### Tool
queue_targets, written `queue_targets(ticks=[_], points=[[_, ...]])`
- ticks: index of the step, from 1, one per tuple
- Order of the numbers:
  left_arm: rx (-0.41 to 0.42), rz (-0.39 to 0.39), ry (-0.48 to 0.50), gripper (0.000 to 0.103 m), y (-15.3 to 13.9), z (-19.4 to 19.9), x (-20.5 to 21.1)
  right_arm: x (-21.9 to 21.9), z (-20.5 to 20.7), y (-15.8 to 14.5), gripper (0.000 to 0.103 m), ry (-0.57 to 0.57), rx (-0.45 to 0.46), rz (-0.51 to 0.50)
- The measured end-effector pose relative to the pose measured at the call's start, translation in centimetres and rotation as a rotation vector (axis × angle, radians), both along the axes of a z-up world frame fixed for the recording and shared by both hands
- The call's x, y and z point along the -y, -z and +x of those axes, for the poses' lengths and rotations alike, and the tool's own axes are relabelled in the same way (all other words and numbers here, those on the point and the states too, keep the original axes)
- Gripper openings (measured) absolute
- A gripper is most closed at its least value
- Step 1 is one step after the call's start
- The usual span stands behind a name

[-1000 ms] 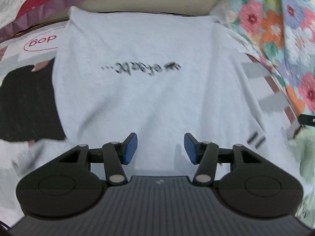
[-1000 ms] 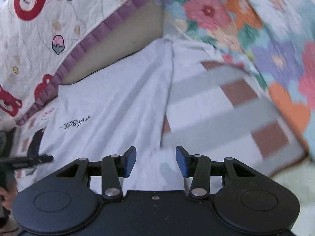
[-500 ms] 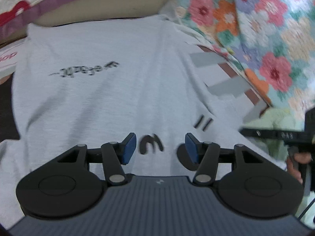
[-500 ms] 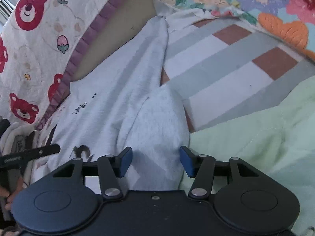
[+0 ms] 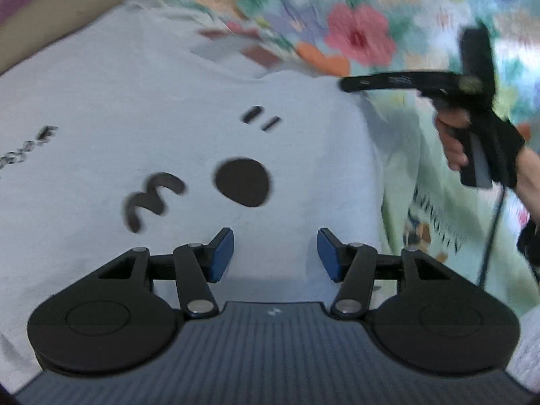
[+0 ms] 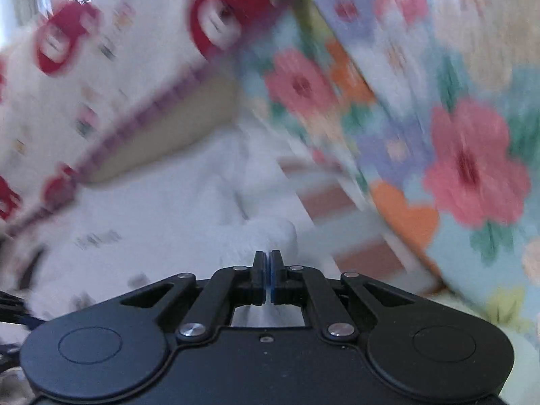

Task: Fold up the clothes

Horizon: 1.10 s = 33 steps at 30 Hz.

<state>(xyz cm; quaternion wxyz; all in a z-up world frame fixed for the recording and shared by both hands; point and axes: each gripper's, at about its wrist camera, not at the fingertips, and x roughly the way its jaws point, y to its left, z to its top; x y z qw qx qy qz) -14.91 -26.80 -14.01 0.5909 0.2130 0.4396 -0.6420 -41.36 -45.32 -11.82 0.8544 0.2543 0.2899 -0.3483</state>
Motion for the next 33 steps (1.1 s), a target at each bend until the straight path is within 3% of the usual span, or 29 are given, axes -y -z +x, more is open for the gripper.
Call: queue_targets(ticks=[2,4,5,6,13,18,21,24,28,29,30,33], points=[[0.004,0.034,0.029,0.054,0.4,-1.0,0.7,0.7,0.5,1.2,0.012,0.01,-0.019,0.022],[0.004,0.049,0.045,0.054,0.5,-1.5,0.8,0.5,0.0,1.1,0.03,0.032,0.024,0.039],[0.003,0.055,0.047,0.054,0.5,-1.7,0.8,0.3,-0.7,0.7,0.046,0.046,0.062,0.055],[0.002,0.061,0.043,0.054,0.5,-1.6,0.8,0.1,-1.4,0.3,0.05,0.06,0.1,0.071],[0.026,0.02,0.014,0.054,-0.9,-1.5,1.7,-1.2,-8.2,0.4,0.051,0.186,0.187,0.266],[0.035,-0.074,0.055,0.054,-2.5,-2.8,4.0,-2.7,-9.0,2.7,0.051,0.151,0.283,0.416],[0.049,-0.085,0.115,0.054,-2.5,-4.5,5.7,-3.2,-8.2,4.1,0.051,0.139,0.264,0.439],[0.058,-0.072,0.156,0.054,-1.8,-5.9,6.8,-3.1,-7.8,5.7,0.053,0.207,0.249,0.487],[0.053,-0.044,0.169,0.054,-0.4,-6.5,7.3,-2.7,-7.5,6.4,0.053,0.249,0.344,0.444],[0.05,-0.048,0.166,0.054,-0.4,-6.4,7.2,-2.6,-7.3,6.5,0.044,0.252,0.377,0.423],[0.045,-0.058,0.164,0.054,-0.6,-6.3,7.1,-2.5,-7.1,6.0,0.012,0.239,0.412,0.372],[0.033,-0.099,0.163,0.056,-1.3,-6.0,6.7,-2.8,-5.4,2.4,0.007,0.156,0.469,0.16]])
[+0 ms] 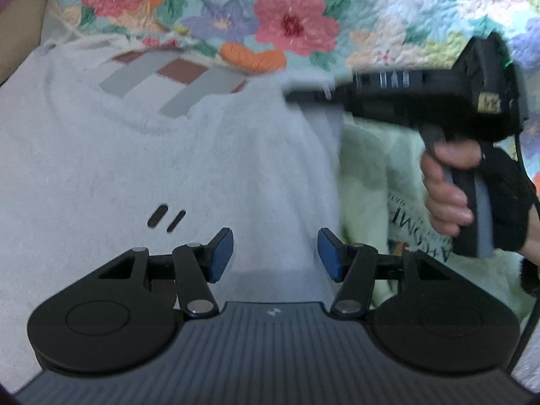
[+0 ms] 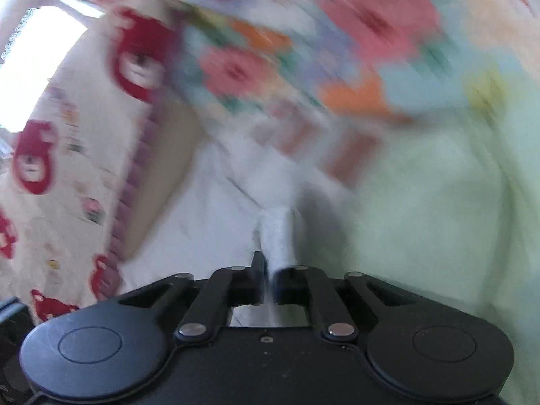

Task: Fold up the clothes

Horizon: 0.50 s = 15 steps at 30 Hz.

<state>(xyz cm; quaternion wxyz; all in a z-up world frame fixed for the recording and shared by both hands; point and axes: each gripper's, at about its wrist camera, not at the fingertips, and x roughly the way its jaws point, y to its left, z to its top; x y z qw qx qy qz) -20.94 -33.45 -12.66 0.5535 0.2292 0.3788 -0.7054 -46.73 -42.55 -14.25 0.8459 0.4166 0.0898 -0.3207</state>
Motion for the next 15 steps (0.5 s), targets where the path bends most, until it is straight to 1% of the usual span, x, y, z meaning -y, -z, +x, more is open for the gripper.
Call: queue_targets(ticks=[1,3,5,7,8,9,10,12,14,15], points=[[-0.006,-0.016,0.001,0.057,-0.3,0.1,-0.2,-0.2,0.7,-1.5,0.006,-0.014,0.004,-0.085],[-0.012,-0.04,-0.024,0.059,-0.6,0.7,-0.5,-0.9,3.1,-4.4,0.005,-0.104,-0.047,-0.225],[-0.035,-0.043,-0.077,0.059,-0.4,1.8,-0.9,-1.9,5.7,-6.1,0.005,-0.248,-0.109,-0.295],[-0.067,-0.022,-0.134,0.059,0.5,3.0,-1.4,-2.7,7.7,-6.2,0.007,-0.38,-0.176,-0.277],[-0.062,-0.008,-0.157,0.059,0.9,3.4,-1.6,-3.1,8.6,-5.7,0.009,-0.424,-0.198,-0.243],[-0.03,0.0,-0.165,0.059,1.2,3.3,-1.7,-3.3,8.8,-5.1,0.009,-0.433,-0.193,-0.209],[0.009,0.002,-0.166,0.059,1.4,3.1,-1.8,-3.2,8.8,-4.4,0.009,-0.437,-0.16,-0.152],[0.061,-0.004,-0.154,0.059,1.5,2.6,-1.8,-2.7,8.1,-2.9,0.009,-0.419,-0.073,-0.04],[0.069,-0.004,-0.149,0.063,1.6,2.4,-1.3,-2.2,7.4,-1.8,0.009,-0.384,-0.037,0.038],[0.068,-0.002,-0.148,0.065,1.7,2.3,-1.1,-2.0,7.1,-1.6,0.009,-0.363,-0.048,0.048]])
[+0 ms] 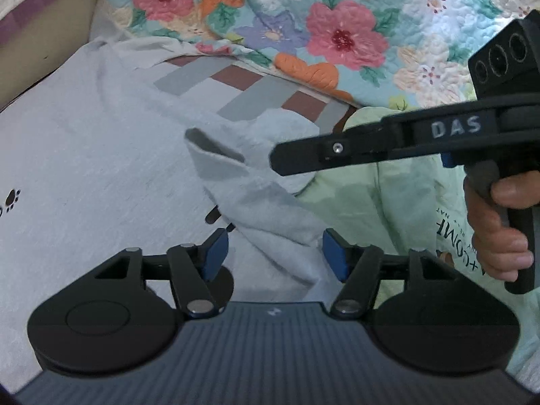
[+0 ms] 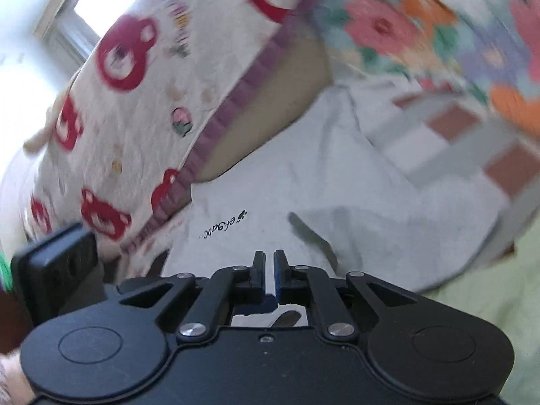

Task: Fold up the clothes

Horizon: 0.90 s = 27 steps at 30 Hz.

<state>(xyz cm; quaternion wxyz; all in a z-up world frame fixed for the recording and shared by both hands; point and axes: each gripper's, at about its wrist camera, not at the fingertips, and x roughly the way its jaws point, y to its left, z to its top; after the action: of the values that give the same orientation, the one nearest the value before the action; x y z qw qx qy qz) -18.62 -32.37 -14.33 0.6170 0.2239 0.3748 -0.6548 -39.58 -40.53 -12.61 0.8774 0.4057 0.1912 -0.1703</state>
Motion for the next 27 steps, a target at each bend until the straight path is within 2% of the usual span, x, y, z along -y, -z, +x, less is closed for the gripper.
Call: queue_targets(ticks=[2,4,6,7,9,10,11,12,15,17,19,22,24,25,27], points=[[-0.025,0.01,-0.01,0.065,0.3,0.3,0.8,0.3,-0.9,0.1,0.01,0.045,-0.046,-0.001],[-0.084,0.023,-0.027,0.065,0.7,0.8,1.9,0.8,-1.9,0.6,0.021,0.099,-0.088,0.029],[-0.137,0.08,-0.071,0.065,1.6,1.5,2.9,1.3,-2.9,1.0,0.046,0.154,-0.13,0.061],[-0.145,0.122,-0.097,0.065,2.2,1.7,3.5,1.5,-3.4,1.2,0.046,0.181,-0.151,0.078],[-0.125,0.177,-0.138,0.065,3.2,1.9,4.3,1.7,-4.0,1.8,0.047,0.2,-0.136,0.134],[-0.122,0.176,-0.144,0.061,3.3,2.0,4.3,1.7,-4.3,2.1,0.048,0.207,-0.126,0.163],[-0.127,0.156,-0.141,0.035,3.3,2.0,4.1,1.5,-4.3,2.4,0.048,0.209,-0.117,0.193],[-0.14,0.141,-0.141,0.016,3.1,2.1,3.8,1.4,-4.3,2.6,0.049,0.208,-0.105,0.218],[-0.176,0.093,-0.194,0.013,2.1,2.9,1.8,1.2,-4.1,3.0,0.049,0.202,-0.072,0.264],[-0.241,0.083,-0.246,0.013,1.8,4.0,0.2,0.8,-3.5,2.5,0.049,0.183,-0.106,0.197],[-0.326,0.09,-0.308,0.012,2.2,5.5,-1.4,-0.2,-2.0,1.4,0.049,0.137,-0.211,0.038],[-0.363,0.118,-0.389,0.01,3.0,7.4,-3.0,-1.4,0.1,0.5,0.049,0.059,-0.255,-0.109],[-0.338,0.126,-0.415,0.01,3.1,7.8,-3.6,-1.6,1.6,0.6,0.049,0.003,-0.254,-0.15],[-0.333,0.124,-0.419,0.01,2.9,7.8,-3.9,-1.8,2.4,0.8,0.049,-0.018,-0.28,-0.191],[-0.344,0.114,-0.415,0.01,2.5,7.8,-4.3,-2.4,4.4,1.8,0.049,-0.069,-0.398,-0.314]])
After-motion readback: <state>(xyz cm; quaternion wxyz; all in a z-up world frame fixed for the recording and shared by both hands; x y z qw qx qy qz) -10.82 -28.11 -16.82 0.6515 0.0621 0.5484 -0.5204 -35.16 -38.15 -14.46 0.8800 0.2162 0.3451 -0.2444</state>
